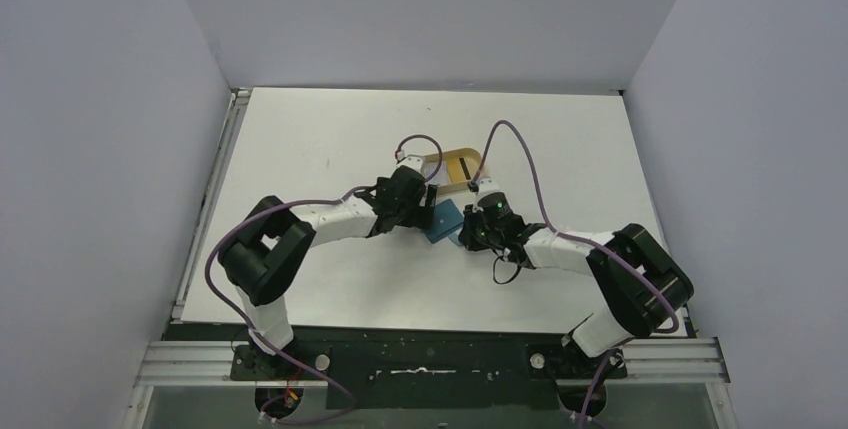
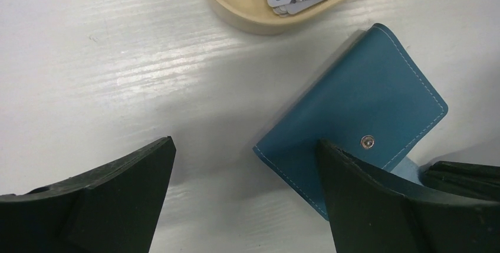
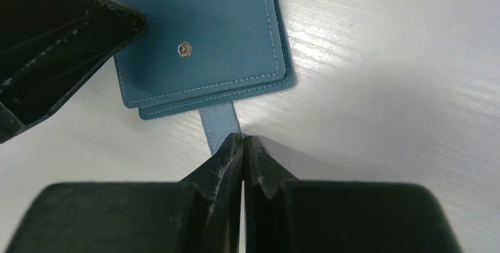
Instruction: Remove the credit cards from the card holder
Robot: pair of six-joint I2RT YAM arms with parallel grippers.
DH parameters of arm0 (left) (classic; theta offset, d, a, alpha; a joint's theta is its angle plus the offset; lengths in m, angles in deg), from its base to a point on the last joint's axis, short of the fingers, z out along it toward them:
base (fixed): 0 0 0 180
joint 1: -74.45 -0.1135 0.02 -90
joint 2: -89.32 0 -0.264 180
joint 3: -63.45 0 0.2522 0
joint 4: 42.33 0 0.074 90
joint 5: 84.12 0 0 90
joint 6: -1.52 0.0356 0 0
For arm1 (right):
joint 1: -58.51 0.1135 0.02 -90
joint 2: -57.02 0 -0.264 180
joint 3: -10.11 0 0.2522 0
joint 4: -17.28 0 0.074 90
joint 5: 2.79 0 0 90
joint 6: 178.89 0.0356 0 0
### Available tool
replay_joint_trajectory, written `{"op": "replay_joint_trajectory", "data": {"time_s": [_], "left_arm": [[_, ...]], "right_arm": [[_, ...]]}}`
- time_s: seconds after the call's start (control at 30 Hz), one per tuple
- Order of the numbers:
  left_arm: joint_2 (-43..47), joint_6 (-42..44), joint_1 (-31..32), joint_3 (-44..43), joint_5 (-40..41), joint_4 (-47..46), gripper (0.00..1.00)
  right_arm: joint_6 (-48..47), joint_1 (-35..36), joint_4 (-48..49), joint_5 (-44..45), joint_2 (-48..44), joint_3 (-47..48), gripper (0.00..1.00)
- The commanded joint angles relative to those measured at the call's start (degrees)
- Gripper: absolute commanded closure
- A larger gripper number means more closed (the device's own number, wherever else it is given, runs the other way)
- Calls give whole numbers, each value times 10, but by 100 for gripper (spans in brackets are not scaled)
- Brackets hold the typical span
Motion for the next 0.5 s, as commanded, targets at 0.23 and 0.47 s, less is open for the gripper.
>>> {"op": "replay_joint_trajectory", "data": {"time_s": [0.23,0.47], "left_arm": [[70,-69,48,64,32,88,15],[137,-126,83,63,51,197,16]], "right_arm": [[-43,-48,-90,-25,8,54,100],[-75,-87,-94,-45,63,120,100]]}}
